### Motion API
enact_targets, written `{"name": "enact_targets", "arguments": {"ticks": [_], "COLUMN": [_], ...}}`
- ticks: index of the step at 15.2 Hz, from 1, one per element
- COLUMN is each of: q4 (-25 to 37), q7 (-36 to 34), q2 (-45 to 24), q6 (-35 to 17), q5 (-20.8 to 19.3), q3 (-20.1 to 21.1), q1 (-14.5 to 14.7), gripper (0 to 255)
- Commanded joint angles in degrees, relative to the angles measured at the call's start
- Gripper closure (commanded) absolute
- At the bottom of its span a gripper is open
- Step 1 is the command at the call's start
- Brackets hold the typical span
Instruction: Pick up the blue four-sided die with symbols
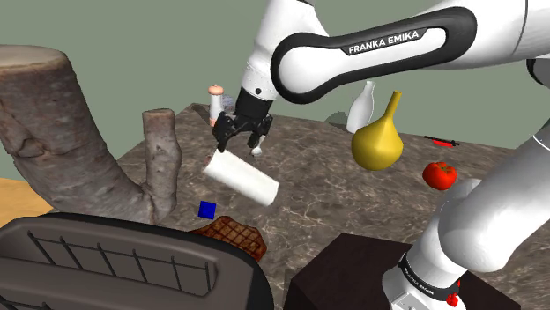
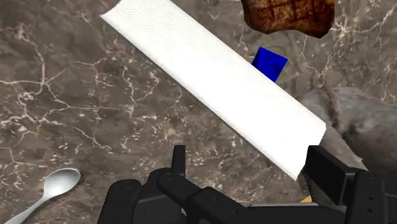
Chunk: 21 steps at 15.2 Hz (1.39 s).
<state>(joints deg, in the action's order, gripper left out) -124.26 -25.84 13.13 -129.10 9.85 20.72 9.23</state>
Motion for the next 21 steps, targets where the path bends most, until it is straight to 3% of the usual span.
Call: {"name": "enact_targets", "arguments": {"ticks": [1,10,20,21], "q4": [2.8,16.7,14.3,14.5], "q7": [-2.1,-12.0,-12.8,-12.6], "q2": [-5.8,-25.6,-28.6,-28.7], "q6": [11.7,8.8,3.6,3.7], "q5": [-1.8,-11.1,-12.6,-12.6], "q3": [1.5,5.5,5.1,5.1], "q1": [0.2,5.1,5.7,5.6], "gripper": [0,0,0,255]}}
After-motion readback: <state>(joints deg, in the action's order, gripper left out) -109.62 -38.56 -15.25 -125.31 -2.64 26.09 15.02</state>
